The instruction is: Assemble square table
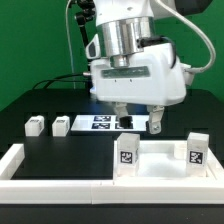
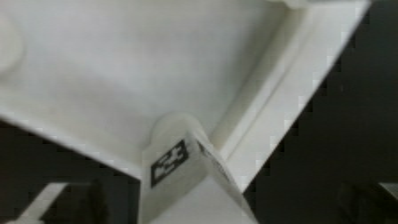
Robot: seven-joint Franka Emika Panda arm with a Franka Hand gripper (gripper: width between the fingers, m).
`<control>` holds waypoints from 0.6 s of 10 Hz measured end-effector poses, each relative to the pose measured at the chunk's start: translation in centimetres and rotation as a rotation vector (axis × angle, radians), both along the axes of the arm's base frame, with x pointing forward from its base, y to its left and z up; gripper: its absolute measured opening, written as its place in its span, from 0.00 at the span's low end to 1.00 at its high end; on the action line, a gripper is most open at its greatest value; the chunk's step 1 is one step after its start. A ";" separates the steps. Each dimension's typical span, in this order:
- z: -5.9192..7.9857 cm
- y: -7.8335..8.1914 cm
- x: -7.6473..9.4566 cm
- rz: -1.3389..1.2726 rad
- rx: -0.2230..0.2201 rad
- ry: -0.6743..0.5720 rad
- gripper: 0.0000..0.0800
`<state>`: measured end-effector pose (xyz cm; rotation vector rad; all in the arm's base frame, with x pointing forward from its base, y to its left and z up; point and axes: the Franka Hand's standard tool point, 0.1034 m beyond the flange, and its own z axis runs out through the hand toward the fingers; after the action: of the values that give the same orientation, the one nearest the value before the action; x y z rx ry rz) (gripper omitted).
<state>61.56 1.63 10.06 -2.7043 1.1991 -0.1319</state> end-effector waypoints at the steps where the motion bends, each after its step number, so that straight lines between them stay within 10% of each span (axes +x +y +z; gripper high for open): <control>1: -0.1 -0.1 0.0 0.169 -0.026 -0.021 0.81; 6: -0.6 -0.4 -0.6 0.557 -0.104 -0.043 0.81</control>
Offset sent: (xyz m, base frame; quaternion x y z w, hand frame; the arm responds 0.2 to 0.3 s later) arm 0.0000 0.0000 0.0000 0.0000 0.0000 -0.1938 0.9810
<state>60.91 1.21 9.50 -2.9882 0.4029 -0.1746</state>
